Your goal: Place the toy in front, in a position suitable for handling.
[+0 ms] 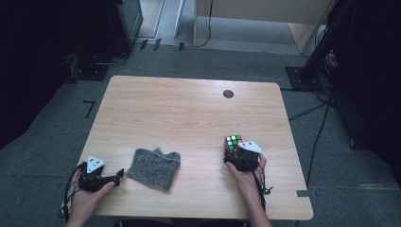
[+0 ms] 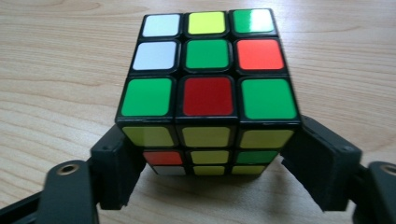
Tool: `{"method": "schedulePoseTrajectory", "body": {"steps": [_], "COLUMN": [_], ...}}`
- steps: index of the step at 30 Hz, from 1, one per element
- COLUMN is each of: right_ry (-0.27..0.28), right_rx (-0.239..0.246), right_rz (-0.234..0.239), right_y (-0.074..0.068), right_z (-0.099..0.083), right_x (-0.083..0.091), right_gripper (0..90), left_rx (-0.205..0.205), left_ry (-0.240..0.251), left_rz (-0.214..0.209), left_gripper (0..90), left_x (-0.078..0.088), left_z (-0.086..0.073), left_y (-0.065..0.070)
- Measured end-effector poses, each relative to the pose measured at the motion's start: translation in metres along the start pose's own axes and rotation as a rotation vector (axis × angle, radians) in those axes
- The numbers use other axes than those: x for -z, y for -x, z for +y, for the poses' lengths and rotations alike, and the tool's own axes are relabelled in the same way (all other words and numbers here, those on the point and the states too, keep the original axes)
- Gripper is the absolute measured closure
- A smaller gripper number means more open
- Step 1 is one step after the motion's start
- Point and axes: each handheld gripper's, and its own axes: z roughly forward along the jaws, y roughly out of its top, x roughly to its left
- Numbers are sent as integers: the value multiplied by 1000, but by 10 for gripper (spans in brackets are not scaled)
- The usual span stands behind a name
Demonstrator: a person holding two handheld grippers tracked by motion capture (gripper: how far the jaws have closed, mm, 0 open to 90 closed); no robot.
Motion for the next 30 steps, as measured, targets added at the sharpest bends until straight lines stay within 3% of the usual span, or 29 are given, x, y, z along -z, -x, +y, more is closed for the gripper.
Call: {"method": "schedulePoseTrajectory", "body": {"steps": [3,7,13,21,24,30], "right_ry": [12,31,62,65,64,71], "right_rx": [27,0,27,99,115,132], "right_rz": [-7,1,64,124,155,211], "right_y": [-3,0,-1,-11,-14,-23], "right_z": [0,0,1,2,3,3], "right_x": [0,3,16,37,44,52], "right_gripper": [344,349,349,349,349,349], "left_rx": [0,21,13,-17,-14,-66], "left_ry": [1,1,41,85,84,76], "left_rz": [1,3,-10,-82,-134,-210], "left_gripper": [132,138,138,138,138,142], "left_x": [0,2,9,12,13,9], "left_z": [0,0,9,31,40,56], "left_y": [0,0,11,32,39,57]}}
